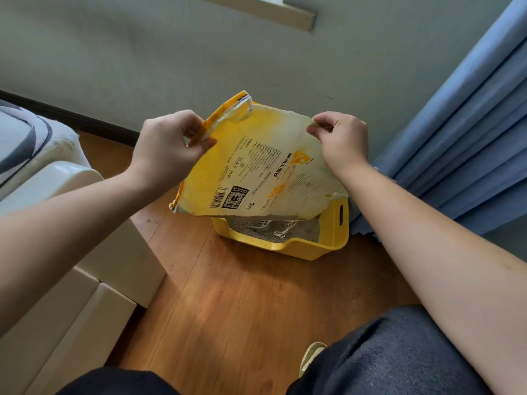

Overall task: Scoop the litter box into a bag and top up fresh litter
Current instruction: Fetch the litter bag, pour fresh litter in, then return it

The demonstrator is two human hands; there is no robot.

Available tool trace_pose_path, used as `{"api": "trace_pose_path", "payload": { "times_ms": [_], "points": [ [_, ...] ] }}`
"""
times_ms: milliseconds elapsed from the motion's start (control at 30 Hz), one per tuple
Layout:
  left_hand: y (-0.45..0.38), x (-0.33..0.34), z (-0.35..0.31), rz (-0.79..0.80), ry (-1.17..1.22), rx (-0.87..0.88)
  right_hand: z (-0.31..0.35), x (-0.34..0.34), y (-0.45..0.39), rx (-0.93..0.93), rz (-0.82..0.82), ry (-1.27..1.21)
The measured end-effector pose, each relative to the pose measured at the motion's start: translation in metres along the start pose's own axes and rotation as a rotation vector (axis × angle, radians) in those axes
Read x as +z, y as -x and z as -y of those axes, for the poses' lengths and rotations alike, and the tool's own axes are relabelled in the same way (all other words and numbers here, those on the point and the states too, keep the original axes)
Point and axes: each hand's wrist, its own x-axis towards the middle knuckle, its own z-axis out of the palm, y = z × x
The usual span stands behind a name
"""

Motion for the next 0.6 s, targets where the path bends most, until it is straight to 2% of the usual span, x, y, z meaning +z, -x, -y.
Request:
{"api": "trace_pose_path", "payload": {
  "times_ms": [600],
  "points": [
    [0.000, -0.001, 0.000, 0.100, 0.017, -0.115, 0.015, 0.003, 0.010, -0.044, 0.106, -0.017]
  ]
}}
